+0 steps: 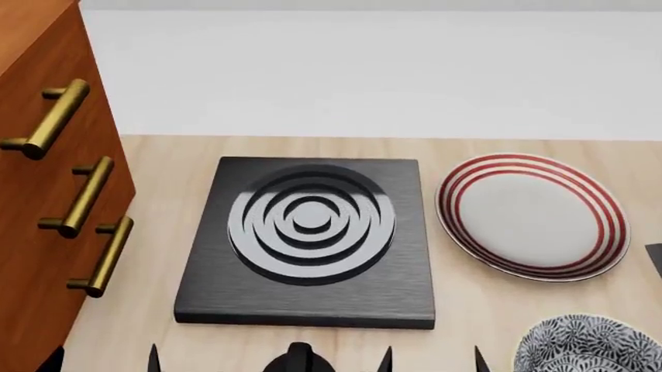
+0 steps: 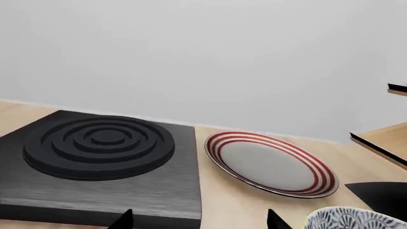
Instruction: Pick up the cream cheese and put it in the bowl.
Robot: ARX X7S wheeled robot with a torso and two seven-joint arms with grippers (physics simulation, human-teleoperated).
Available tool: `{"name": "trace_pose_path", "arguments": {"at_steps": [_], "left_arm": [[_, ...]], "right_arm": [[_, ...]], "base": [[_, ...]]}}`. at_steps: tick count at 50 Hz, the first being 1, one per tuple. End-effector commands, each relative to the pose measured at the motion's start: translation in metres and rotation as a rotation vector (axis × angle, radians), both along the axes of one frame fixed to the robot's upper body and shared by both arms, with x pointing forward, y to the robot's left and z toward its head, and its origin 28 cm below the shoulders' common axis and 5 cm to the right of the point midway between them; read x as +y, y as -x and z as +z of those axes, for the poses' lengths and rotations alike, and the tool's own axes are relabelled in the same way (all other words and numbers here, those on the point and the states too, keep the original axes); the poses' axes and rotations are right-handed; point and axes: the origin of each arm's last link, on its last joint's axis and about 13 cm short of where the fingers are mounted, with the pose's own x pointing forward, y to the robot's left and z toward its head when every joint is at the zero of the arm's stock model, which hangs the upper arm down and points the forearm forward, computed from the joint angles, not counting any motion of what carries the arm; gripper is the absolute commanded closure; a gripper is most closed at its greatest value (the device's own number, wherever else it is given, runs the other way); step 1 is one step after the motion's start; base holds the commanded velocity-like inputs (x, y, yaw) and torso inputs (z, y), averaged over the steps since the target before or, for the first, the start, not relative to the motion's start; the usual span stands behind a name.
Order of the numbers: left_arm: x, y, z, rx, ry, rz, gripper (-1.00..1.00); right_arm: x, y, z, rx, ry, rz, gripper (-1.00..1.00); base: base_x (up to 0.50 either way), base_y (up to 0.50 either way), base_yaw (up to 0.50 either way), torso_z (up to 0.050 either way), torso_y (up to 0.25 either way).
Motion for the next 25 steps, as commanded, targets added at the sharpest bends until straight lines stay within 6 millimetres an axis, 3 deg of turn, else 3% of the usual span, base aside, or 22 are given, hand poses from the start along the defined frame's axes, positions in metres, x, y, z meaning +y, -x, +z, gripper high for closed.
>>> {"name": "trace_pose_path", "arguments": {"at_steps": [1, 18, 21, 25], "left_arm": [[0.0, 0.0, 0.0, 0.0, 0.0, 0.001, -1.0], [0.0, 0.002, 0.002, 0.011, -0.001, -0.026, -1.0], [-0.001, 0.004, 0.006, 0.028, 0.001, -0.05, -1.0], [-0.001, 0.008, 0.025, 0.052, -0.032, -0.016, -1.0]], "right_arm": [[0.0, 0.0, 0.0, 0.002, 0.0, 0.006, -1.0], [-0.001, 0.0, -0.001, -0.002, -0.015, 0.012, -1.0], [-0.001, 0.001, 0.005, -0.015, -0.014, 0.015, -1.0], [-0.003, 0.004, 0.024, -0.046, -0.017, 0.02, -1.0]], "base": [[0.21, 0.0, 0.0, 0.0, 0.0], [0.02, 0.0, 0.0, 0.0, 0.0], [0.0, 0.0, 0.0, 0.0, 0.0], [0.0, 0.0, 0.0, 0.0, 0.002]]}}
